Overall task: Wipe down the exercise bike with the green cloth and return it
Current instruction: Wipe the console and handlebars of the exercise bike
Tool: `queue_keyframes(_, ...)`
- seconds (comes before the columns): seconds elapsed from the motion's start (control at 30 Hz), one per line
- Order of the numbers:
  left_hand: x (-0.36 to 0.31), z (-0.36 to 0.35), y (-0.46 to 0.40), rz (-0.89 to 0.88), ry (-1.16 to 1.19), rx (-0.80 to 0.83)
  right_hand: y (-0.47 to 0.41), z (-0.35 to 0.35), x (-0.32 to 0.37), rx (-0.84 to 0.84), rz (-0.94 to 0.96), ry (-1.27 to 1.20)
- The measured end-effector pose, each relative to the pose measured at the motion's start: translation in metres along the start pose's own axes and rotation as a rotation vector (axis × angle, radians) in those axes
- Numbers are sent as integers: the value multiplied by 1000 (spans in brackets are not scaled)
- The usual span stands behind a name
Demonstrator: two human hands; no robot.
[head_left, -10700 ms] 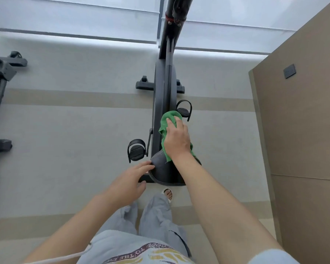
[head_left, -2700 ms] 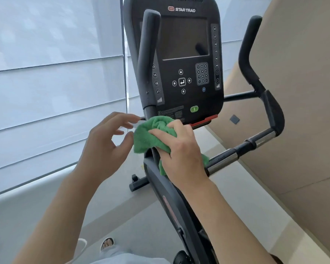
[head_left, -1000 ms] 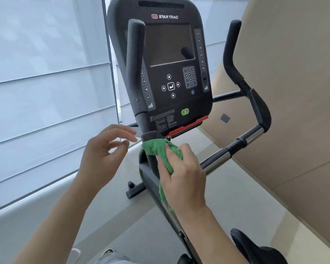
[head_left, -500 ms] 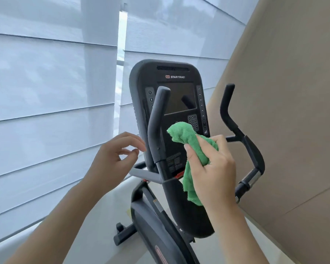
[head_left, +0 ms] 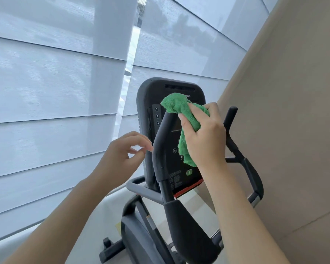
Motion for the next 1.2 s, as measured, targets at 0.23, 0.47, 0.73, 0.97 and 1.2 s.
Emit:
queue_keyframes(0.23,33,-19,-5,201,16,-93,-21,-63,9,230,76,-18)
queue_keyframes(0.47,66,-43,12,287,7,-80,-37,-102,5,376,147,156)
queue_keyframes(0.73,88,-46,9,411,-52,-211,-66,-109,-28,619,-91,-584)
queue_keyframes(0.97,88,-49,14,469,-98,-294,-24,-89,-11,-39,-149,-247)
queue_keyframes(1.2,91,-48,12,487,-67,-295,-65,-112,12,580,218,299)
Point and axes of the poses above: each hand's wrist, its own y-axis away from the middle knuckle, its own z-axis out of the back of the hand, x = y × z, the point moved 8 cm from there along -y, towards the middle knuckle, and after that the axes turned 3 degrees about -z, right-handed, at the moved point
